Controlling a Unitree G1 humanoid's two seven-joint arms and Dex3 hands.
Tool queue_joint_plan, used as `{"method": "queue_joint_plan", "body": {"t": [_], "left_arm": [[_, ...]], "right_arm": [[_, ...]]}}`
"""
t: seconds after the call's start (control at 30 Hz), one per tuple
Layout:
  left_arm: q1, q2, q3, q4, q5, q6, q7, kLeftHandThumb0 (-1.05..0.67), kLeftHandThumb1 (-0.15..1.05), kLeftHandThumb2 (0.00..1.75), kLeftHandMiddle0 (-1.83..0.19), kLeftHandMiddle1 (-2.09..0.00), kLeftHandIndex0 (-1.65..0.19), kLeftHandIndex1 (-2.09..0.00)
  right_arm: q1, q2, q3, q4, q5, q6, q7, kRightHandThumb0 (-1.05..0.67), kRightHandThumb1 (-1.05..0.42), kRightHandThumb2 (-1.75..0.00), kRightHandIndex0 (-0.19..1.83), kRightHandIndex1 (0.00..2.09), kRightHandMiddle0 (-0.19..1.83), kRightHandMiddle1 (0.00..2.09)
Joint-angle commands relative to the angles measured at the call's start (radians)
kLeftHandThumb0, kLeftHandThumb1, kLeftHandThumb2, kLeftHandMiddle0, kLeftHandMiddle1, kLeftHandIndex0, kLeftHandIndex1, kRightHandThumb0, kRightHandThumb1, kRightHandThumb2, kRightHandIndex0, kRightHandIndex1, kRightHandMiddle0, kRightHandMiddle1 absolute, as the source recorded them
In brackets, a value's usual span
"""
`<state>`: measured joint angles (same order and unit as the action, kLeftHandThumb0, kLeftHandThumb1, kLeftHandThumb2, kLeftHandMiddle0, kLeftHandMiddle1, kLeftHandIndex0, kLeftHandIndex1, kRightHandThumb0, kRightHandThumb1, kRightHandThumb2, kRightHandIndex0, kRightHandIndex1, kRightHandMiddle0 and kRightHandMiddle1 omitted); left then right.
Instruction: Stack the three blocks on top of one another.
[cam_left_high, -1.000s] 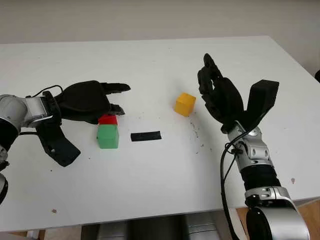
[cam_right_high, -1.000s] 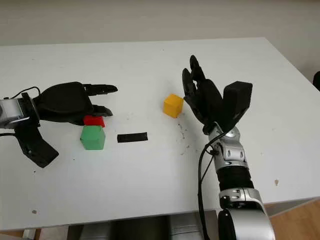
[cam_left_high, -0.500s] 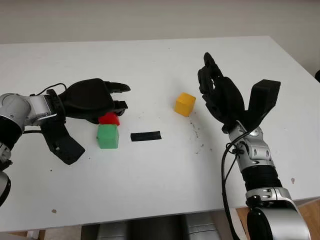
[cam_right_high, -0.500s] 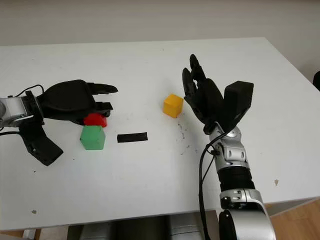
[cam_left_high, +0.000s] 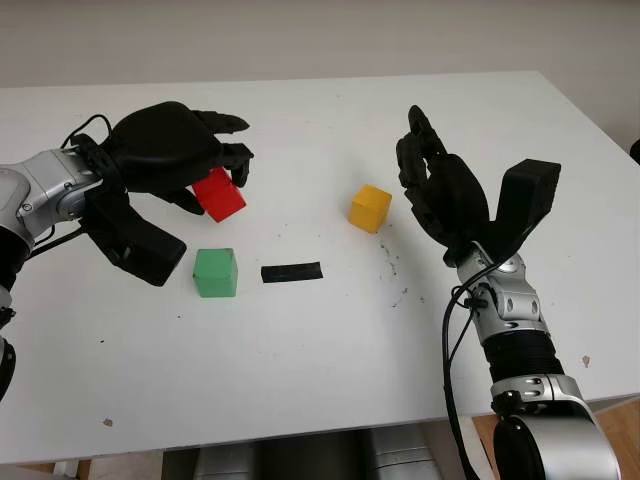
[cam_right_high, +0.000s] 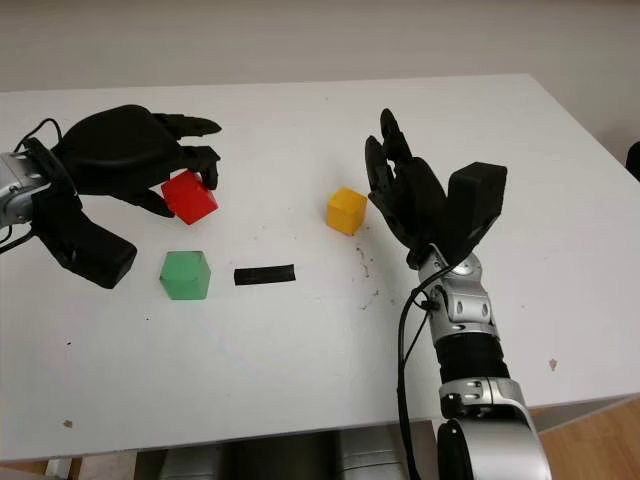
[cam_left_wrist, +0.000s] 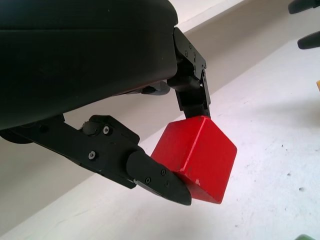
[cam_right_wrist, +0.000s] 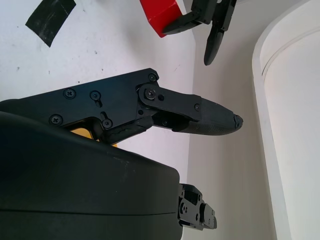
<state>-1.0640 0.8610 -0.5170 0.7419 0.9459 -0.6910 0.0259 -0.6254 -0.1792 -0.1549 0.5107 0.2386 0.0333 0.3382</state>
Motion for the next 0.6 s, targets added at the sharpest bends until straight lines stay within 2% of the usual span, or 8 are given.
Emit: {"method": "queue_joint_plan", "body": {"t": [0.0,0.13,0.3,0.57], "left_arm": [[-0.054,-0.005,0.03,-0.031,-0.028,0.01,-0.049,-0.35,0.91,0.05,-0.24,-0.05,-0.49,-1.2],[-0.101,-0.038,0.042,-0.072,-0.097,0.021,-0.25,-0.35,0.91,0.05,-0.25,-0.06,-0.5,-1.19],[-0.138,-0.093,0.056,-0.104,-0.19,0.047,-0.45,-0.36,0.89,0.05,-0.24,-0.05,-0.53,-1.21],[-0.168,-0.183,0.059,-0.115,-0.325,0.07,-0.69,-0.36,0.91,0.06,-0.23,-0.05,-0.47,-1.34]], "right_arm": [[-0.001,0.01,-0.002,-0.004,0.001,-0.014,-0.005,-0.66,-1.05,-0.6,-0.19,0.0,-0.19,0.0],[-0.001,0.019,0.0,-0.011,0.0,-0.007,-0.016,-0.64,-1.05,-0.62,-0.19,0.0,-0.19,0.0],[0.005,0.03,0.006,-0.026,-0.006,-0.005,-0.033,-0.63,-1.05,-0.64,-0.19,0.0,-0.19,0.0],[0.018,0.036,0.009,-0.04,-0.009,-0.003,-0.04,-0.63,-1.05,-0.63,-0.19,0.0,-0.19,0.0]]}}
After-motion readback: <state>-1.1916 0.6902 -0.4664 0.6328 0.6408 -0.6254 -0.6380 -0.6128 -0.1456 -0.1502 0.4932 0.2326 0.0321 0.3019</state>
